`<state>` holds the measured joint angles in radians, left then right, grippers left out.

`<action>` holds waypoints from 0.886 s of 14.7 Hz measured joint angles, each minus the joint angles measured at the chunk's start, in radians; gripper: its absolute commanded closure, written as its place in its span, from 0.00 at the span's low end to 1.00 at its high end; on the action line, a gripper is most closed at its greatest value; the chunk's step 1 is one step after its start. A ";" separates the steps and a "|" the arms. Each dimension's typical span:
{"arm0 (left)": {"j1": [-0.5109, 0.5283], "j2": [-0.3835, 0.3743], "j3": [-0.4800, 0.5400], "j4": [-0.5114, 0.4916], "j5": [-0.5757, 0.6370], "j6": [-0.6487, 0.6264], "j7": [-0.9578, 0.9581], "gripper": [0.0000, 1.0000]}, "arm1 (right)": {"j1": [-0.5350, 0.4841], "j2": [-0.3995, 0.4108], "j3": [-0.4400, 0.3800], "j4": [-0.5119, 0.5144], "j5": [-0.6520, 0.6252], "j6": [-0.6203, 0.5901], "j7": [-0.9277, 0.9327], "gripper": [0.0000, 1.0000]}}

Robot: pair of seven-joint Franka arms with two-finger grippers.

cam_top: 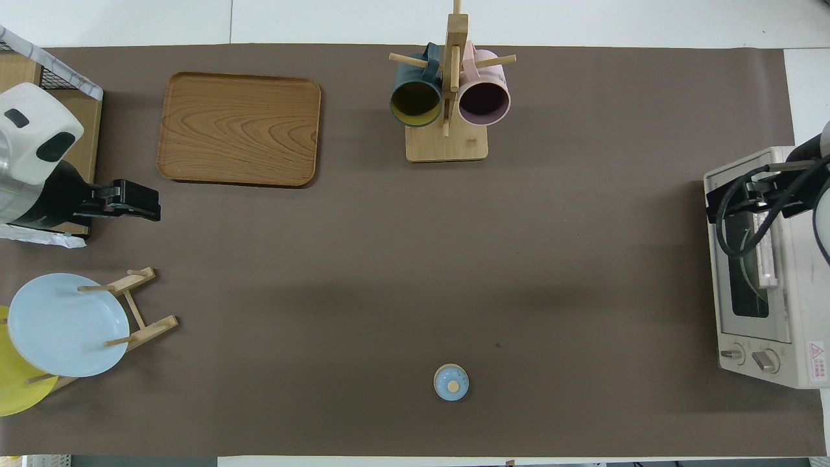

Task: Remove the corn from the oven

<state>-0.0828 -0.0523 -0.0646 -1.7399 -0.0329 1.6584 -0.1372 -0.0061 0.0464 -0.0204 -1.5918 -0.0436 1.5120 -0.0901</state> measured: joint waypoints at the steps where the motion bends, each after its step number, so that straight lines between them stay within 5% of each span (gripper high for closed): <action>1: 0.000 0.000 0.000 0.000 0.000 0.000 0.000 0.00 | -0.008 -0.001 -0.001 -0.015 0.000 0.030 -0.019 1.00; 13: 0.000 0.000 0.000 0.000 0.000 0.000 0.000 0.00 | -0.091 -0.104 -0.007 -0.345 -0.080 0.277 -0.118 1.00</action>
<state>-0.0828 -0.0523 -0.0646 -1.7399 -0.0329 1.6584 -0.1372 -0.0975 -0.0572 -0.0277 -1.9367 -0.1239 1.7889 -0.2084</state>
